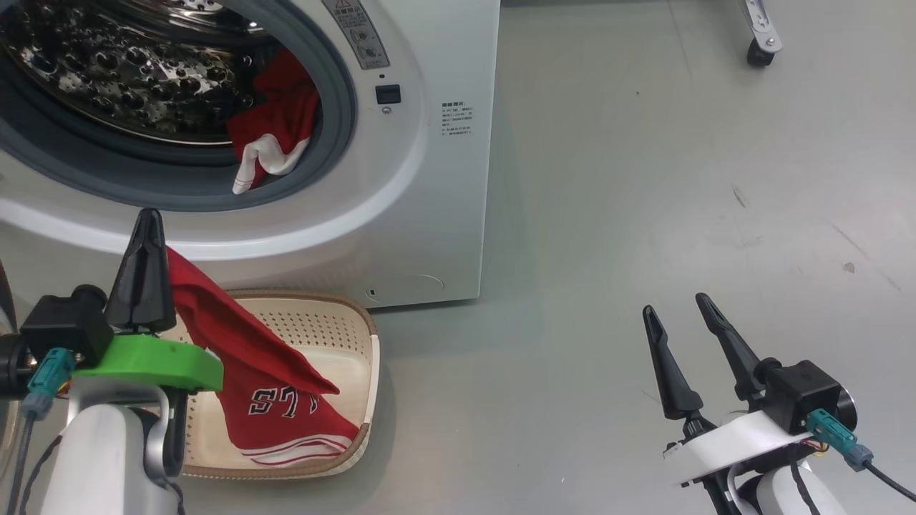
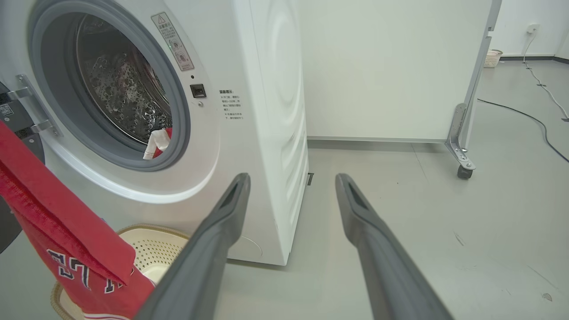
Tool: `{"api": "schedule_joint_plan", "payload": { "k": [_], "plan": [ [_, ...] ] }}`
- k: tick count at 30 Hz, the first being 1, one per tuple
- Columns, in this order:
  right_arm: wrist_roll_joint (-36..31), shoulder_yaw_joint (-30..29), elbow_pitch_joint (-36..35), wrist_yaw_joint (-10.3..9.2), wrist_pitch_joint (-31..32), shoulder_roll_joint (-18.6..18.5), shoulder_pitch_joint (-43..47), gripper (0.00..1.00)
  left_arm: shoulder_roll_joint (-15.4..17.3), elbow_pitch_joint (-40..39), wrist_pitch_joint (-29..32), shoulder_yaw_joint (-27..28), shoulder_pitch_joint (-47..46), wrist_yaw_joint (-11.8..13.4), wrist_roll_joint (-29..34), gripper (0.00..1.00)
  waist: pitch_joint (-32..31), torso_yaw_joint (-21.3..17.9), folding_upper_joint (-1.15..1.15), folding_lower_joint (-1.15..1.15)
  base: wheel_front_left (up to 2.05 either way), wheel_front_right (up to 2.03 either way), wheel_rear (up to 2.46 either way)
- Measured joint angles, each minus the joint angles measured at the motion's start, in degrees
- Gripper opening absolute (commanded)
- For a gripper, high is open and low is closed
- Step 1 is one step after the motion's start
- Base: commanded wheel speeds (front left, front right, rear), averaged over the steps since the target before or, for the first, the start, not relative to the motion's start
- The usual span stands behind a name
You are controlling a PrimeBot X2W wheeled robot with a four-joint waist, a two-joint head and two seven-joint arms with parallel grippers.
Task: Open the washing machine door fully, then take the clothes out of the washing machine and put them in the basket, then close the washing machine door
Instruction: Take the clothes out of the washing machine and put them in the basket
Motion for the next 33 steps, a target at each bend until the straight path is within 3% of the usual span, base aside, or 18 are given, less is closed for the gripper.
{"api": "schedule_joint_plan", "payload": {
  "k": [17, 33],
  "plan": [
    [0.0, 0.7, -2.8, 0.32, 0.9, 0.0, -2.7, 1.00, 0.3, 10.7, 4.1, -1.1, 0.0, 0.1, 2.4, 0.00, 8.4, -3.4, 0.00, 0.00, 0.00, 0.00, 0.00],
    [-0.5, 1.2, -3.8, 0.83, 0.9, 0.2, -6.2, 1.00, 3.0, 22.0, 7.1, 1.8, -7.4, 2.8, 2.0, 0.00, 18.2, -7.9, 0.00, 0.00, 0.00, 0.00, 0.00]
  ]
}}
